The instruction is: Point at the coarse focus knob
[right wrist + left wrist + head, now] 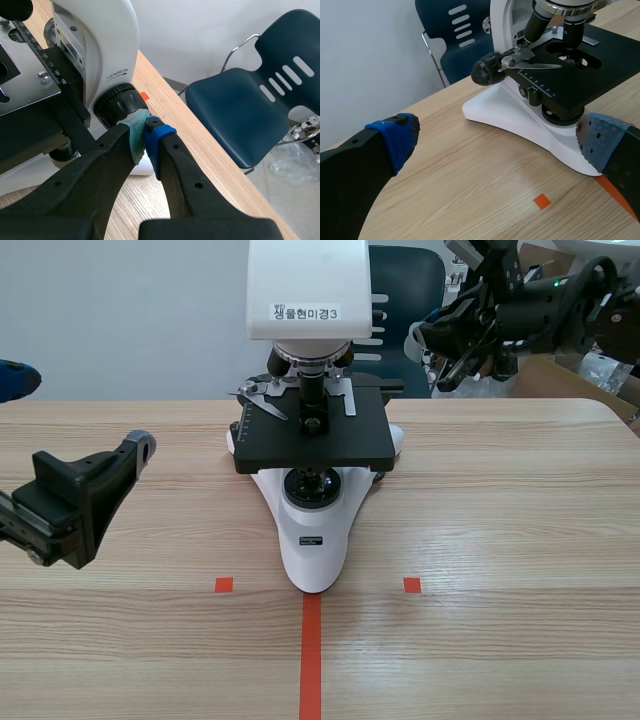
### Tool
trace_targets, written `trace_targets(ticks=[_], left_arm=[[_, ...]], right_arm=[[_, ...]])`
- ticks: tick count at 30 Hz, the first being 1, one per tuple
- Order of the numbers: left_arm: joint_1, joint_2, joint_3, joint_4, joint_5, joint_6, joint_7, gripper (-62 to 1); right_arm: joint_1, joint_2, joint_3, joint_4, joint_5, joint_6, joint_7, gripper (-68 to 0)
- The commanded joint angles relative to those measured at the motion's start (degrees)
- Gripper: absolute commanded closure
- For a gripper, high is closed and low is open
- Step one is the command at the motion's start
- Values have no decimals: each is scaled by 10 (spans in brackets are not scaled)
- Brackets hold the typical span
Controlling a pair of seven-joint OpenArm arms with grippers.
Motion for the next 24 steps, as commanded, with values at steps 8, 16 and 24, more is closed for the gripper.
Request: trace_targets(ticks=[8, 16, 24], left_arm=[[0, 0, -3, 2, -3, 3, -8, -623], [0, 0, -3, 2, -3, 3, -8, -623], [0, 0, -3, 2, -3, 3, -7, -623]], right_arm=[[19, 9, 4, 6, 6, -2, 7, -7], [19, 11, 5, 6, 9, -2, 7, -7], [19, 53, 19, 16, 78, -2, 9, -363]])
